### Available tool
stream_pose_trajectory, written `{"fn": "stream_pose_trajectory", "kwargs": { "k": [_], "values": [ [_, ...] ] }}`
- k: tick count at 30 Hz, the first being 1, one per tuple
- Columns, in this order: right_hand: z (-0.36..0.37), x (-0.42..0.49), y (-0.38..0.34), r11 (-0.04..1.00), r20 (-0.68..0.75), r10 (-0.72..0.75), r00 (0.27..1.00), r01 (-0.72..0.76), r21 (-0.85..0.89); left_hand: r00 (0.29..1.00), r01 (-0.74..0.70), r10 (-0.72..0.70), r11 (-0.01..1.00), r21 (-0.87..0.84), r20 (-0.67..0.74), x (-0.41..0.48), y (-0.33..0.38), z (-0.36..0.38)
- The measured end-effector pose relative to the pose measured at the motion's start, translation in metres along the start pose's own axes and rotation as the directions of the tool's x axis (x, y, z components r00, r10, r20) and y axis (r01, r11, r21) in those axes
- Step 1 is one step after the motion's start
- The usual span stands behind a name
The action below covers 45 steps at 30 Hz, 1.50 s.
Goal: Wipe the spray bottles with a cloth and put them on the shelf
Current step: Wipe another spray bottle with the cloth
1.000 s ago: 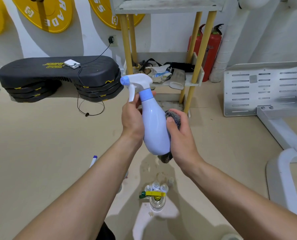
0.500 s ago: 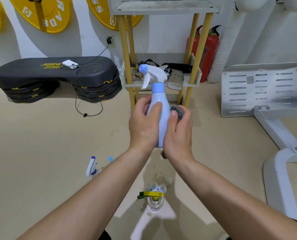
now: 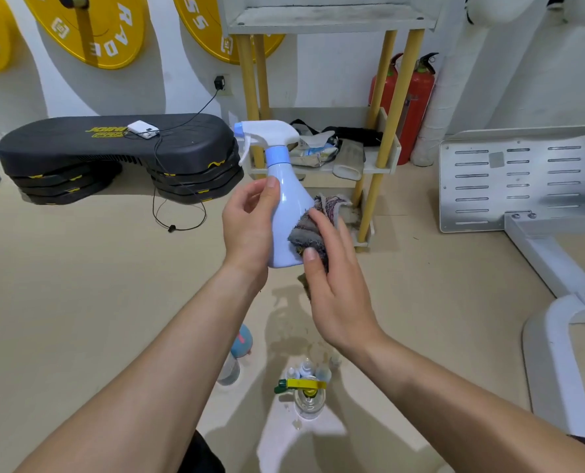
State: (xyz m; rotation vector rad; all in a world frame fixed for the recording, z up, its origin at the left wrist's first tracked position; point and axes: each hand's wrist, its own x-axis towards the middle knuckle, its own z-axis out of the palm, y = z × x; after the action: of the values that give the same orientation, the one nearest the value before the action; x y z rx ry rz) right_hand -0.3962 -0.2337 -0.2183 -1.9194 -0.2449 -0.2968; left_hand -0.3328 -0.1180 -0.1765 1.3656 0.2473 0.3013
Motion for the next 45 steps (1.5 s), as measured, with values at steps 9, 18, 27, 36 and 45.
{"fn": "stream_pose_trajectory", "kwargs": {
  "k": [9,18,27,36,45],
  "values": [
    [-0.021,0.028,-0.007,0.951,-0.095,0.083,0.992,-0.050,0.306,0.978,0.103,-0.095,0.994,-0.037,0.184,-0.011,-0.011,0.002],
    [-0.031,0.030,-0.007,0.973,-0.134,0.076,0.988,-0.044,0.227,0.980,0.069,-0.100,0.982,0.176,0.172,-0.027,-0.015,0.022],
    [-0.020,0.032,-0.012,0.978,-0.052,0.052,0.997,-0.040,0.203,0.922,0.226,-0.231,0.973,0.054,0.311,-0.036,-0.021,0.029],
    [-0.008,0.025,0.001,0.967,0.007,0.163,0.987,-0.161,0.197,0.980,0.134,-0.113,0.982,-0.130,0.162,-0.019,-0.016,0.020],
    [0.005,-0.004,-0.004,0.987,0.160,-0.073,0.984,0.094,-0.130,0.899,0.417,-0.308,0.820,-0.392,0.313,0.001,-0.020,-0.008]
  ]
}}
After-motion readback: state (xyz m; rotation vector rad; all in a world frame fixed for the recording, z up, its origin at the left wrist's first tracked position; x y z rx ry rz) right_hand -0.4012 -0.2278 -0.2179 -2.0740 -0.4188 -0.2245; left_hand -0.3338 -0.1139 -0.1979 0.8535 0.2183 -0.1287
